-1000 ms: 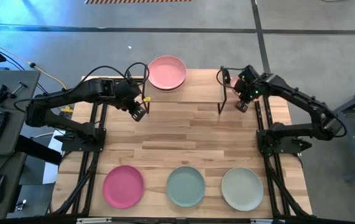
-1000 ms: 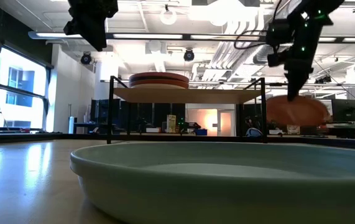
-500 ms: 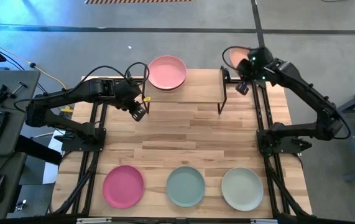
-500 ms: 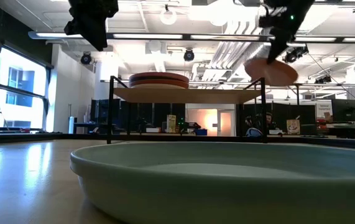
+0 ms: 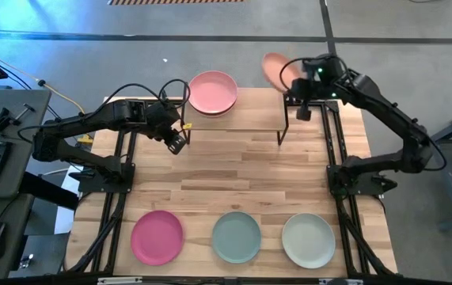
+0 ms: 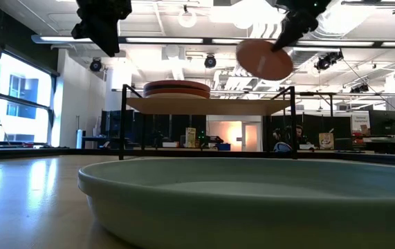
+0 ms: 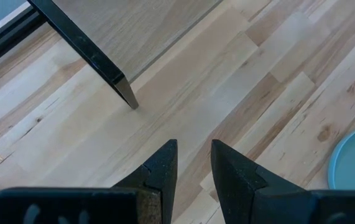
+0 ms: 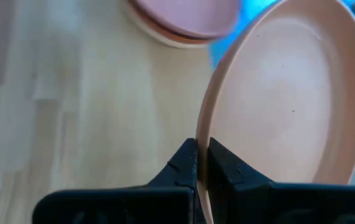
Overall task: Place and stack plates onto a shelf
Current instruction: Put the brown plate on the shelf
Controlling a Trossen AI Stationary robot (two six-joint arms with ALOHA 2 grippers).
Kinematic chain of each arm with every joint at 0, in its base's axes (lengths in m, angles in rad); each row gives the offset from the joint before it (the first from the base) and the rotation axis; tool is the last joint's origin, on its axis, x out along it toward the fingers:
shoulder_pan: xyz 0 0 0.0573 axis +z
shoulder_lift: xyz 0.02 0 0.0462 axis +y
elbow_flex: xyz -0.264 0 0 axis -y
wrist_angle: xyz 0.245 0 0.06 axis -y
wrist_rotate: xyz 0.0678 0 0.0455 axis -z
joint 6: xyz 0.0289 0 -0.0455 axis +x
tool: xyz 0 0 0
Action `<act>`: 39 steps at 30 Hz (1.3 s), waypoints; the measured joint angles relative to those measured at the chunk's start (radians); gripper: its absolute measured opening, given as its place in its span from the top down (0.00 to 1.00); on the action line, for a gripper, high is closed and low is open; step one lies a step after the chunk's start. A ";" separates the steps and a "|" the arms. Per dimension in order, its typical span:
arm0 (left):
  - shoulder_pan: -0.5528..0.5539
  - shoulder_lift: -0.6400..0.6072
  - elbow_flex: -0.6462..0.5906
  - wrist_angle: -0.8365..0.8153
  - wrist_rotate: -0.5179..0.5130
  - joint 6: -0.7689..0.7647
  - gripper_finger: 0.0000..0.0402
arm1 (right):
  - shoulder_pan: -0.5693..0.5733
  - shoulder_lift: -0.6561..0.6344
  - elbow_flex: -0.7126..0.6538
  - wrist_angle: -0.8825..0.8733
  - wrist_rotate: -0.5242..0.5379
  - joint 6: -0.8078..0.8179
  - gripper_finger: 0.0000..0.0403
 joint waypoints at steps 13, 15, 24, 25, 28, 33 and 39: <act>0.000 0.000 0.000 0.000 0.000 -0.011 0.78 | 0.165 0.125 0.000 -0.065 -0.017 -0.140 1.00; 0.000 0.000 0.000 0.000 0.000 -0.011 0.78 | 0.183 0.148 0.000 -0.074 -0.017 -0.142 1.00; 0.000 0.000 0.000 0.000 0.000 -0.022 0.78 | 0.217 0.239 -0.001 -0.085 0.071 -0.157 1.00; 0.000 0.000 0.000 0.000 0.000 -0.021 0.78 | 0.217 0.244 -0.001 -0.090 0.073 -0.157 1.00; 0.000 0.000 0.000 0.000 0.000 -0.022 0.78 | 0.216 0.255 -0.001 -0.099 0.074 -0.157 1.00; 0.000 0.000 0.000 0.000 0.000 -0.026 0.78 | 0.216 0.276 -0.001 -0.077 0.076 -0.157 1.00; 0.000 0.000 0.000 0.000 0.000 -0.026 0.78 | 0.216 0.302 -0.001 -0.073 0.154 -0.129 1.00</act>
